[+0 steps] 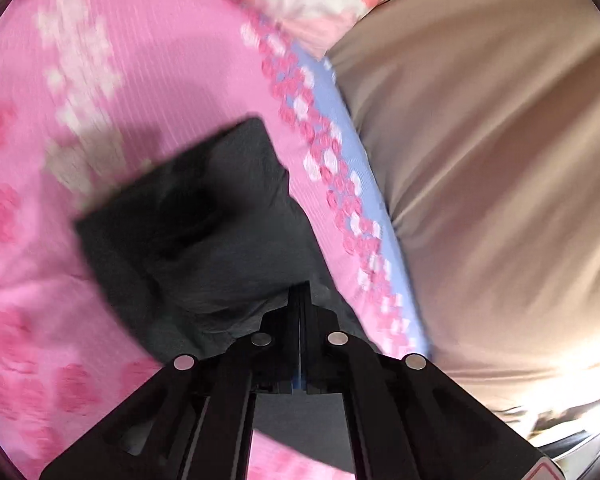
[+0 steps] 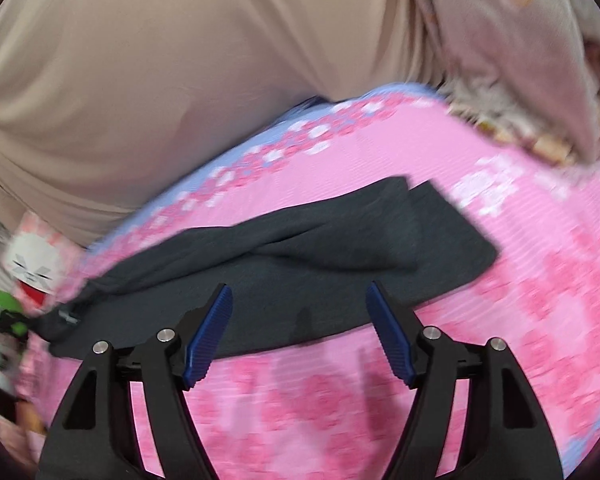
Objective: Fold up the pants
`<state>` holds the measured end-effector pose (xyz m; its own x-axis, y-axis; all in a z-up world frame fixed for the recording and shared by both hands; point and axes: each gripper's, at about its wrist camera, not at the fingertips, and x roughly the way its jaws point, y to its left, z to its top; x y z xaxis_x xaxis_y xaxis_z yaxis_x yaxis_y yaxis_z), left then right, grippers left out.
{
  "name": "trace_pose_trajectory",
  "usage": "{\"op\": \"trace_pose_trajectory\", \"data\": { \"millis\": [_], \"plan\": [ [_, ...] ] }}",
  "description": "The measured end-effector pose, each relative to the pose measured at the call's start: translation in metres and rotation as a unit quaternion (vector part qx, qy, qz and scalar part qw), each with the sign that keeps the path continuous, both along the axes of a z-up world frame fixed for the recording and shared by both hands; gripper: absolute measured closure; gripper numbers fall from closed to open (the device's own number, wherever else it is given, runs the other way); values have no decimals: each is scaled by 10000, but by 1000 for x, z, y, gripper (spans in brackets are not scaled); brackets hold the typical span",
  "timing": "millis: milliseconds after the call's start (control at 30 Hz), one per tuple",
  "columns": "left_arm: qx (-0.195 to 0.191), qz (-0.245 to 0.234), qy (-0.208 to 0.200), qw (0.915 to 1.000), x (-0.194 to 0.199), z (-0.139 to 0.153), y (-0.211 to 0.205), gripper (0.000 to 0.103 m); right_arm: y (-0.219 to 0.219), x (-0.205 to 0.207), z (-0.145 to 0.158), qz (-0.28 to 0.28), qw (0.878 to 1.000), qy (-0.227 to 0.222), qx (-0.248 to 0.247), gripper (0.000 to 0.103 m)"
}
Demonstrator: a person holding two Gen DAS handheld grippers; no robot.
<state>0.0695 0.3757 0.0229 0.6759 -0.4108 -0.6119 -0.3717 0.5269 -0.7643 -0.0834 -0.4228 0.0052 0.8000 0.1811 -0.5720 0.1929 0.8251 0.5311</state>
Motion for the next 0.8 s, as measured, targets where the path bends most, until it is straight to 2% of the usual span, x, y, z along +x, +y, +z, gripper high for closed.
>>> {"op": "trace_pose_trajectory", "data": {
  "millis": [67, 200, 267, 333, 367, 400, 467, 500, 533, 567, 633, 667, 733, 800],
  "plan": [
    [379, -3, -76, 9993, -12, 8, 1, 103, -1, 15, -4, 103, 9991, 38, 412, 35],
    [378, -80, 148, 9991, -17, 0, 2, 103, -1, 67, -15, 190, 9927, 340, 1144, 35],
    [290, -134, 225, 9992, -18, -7, -2, 103, 16, 95, -15, 372, 9911, 414, 1210, 35],
    [139, -278, 272, 9991, -15, -14, -10, 82, 33, 116, -15, 588, 9908, 557, 1087, 35],
    [71, -307, 342, 9989, -10, -19, -12, 52, 43, 129, -19, 594, 9904, 767, 985, 35],
    [-8, -254, 398, 9989, -8, -24, -13, 44, 49, 141, -26, 508, 9893, 1004, 929, 35],
    [-77, -153, 499, 9986, -3, -31, -14, 44, 54, 155, -36, 337, 9877, 1155, 997, 35],
    [-130, -136, 525, 9984, 2, -35, -14, 44, 55, 159, -35, 233, 9894, 1090, 930, 44],
    [-151, -131, 529, 9984, 6, -37, -13, 44, 55, 166, -33, 128, 9903, 1144, 773, 56],
    [-106, -106, 510, 9986, 12, -37, -13, 46, 54, 168, -30, 74, 9909, 1123, 738, 96],
    [137, -99, 495, 9986, 17, -33, -12, 73, 50, 161, -15, 67, 9938, 721, 848, 99],
    [253, -109, 503, 9984, 18, -30, -12, 97, 50, 149, 1, 110, 9963, 427, 733, 99],
    [339, -191, 427, 9983, 15, -27, -7, 99, 53, 118, 25, 256, 9989, -12, 402, 99],
    [353, -274, 484, 9978, 8, -32, -3, 98, 55, 84, 28, 325, 9992, -7, -227, 98]
  ]
}}
